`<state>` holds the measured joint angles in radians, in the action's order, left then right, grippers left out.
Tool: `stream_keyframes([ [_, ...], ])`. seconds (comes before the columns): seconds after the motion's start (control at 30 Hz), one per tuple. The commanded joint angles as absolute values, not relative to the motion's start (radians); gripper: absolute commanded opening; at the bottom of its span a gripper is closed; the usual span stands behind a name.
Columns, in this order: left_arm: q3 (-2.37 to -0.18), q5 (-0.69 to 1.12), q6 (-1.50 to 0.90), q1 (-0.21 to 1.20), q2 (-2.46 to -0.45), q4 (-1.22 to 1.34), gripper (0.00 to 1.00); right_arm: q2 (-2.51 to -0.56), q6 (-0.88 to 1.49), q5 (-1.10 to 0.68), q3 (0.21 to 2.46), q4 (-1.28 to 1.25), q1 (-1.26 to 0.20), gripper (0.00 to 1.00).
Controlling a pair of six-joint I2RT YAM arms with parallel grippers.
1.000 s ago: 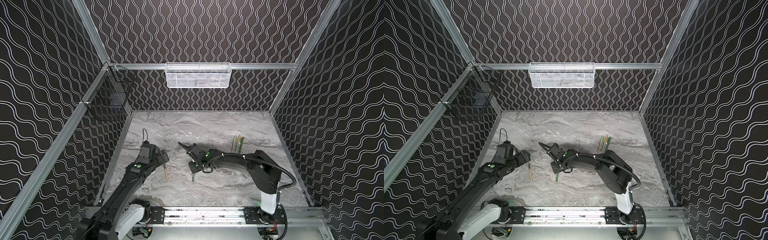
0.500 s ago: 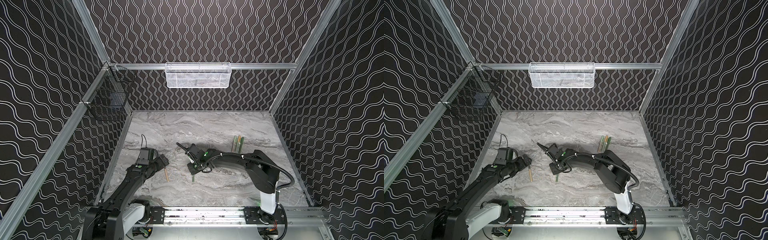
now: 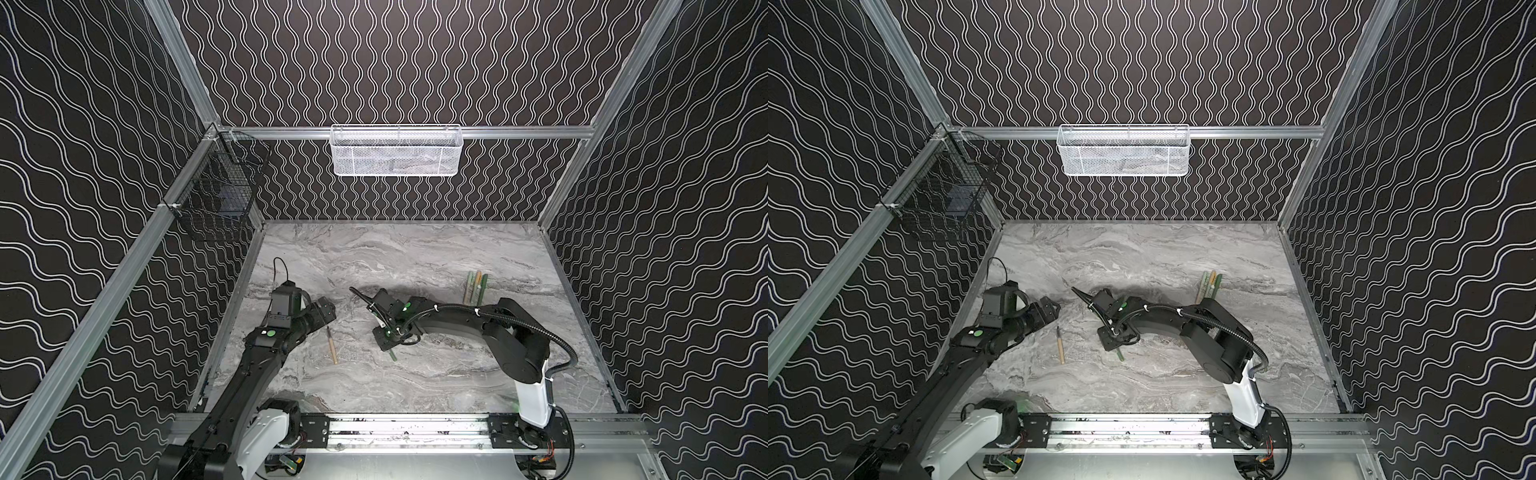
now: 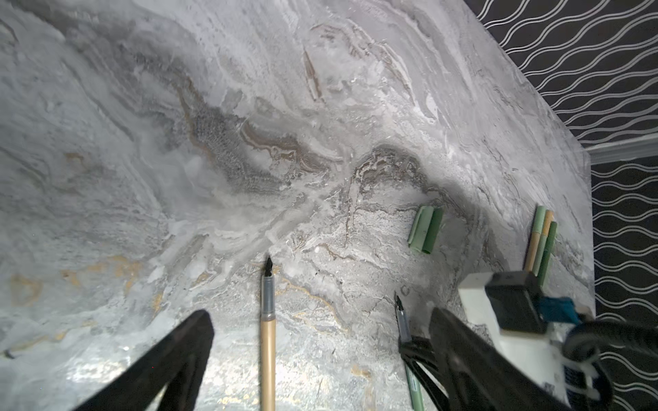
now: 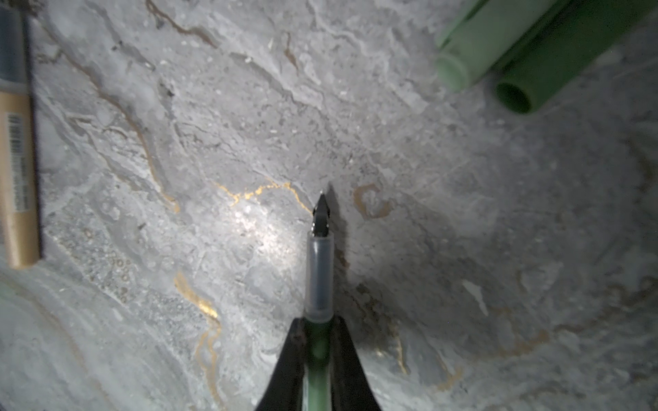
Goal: Insert pens into pen caps
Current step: Pick up a pen at the center of the table, then pass a pen.
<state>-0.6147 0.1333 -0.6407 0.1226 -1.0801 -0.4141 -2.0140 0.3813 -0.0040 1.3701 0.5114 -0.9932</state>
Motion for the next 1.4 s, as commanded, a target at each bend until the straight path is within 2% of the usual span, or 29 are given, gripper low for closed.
stream_keyframes([
  [0.0, -0.648, 0.175, -0.571, 0.121, -1.070, -0.426, 0.99, -1.998, 0.391, 0.002, 1.376, 0.524, -0.978, 0.08],
  [0.27, -0.661, 0.360, -0.535, 0.121, -1.054, -0.320, 0.99, -1.825, 0.377, -0.112, 1.270, 0.370, -0.865, 0.08],
  [0.47, -0.595, 0.573, -0.573, 0.145, -1.046, -0.067, 0.99, -1.662, 0.390, -0.219, 1.160, 0.210, -0.770, 0.09],
  [0.73, -0.547, 0.696, -0.637, 0.324, -1.086, 0.253, 0.99, -1.508, 0.461, -0.423, 1.057, -0.030, -0.676, 0.10],
  [0.93, -0.529, 0.726, -0.663, 0.440, -1.145, 0.441, 0.96, -1.441, 0.518, -0.548, 1.011, -0.162, -0.660, 0.10],
  [1.3, -0.534, 0.875, -0.772, 0.512, -1.283, 0.789, 0.68, -1.340, 0.592, -0.707, 0.853, -0.462, -0.664, 0.11],
  [1.37, -0.545, 0.881, -0.770, 0.523, -1.294, 0.790, 0.60, -1.336, 0.605, -0.720, 0.836, -0.507, -0.666, 0.11],
])
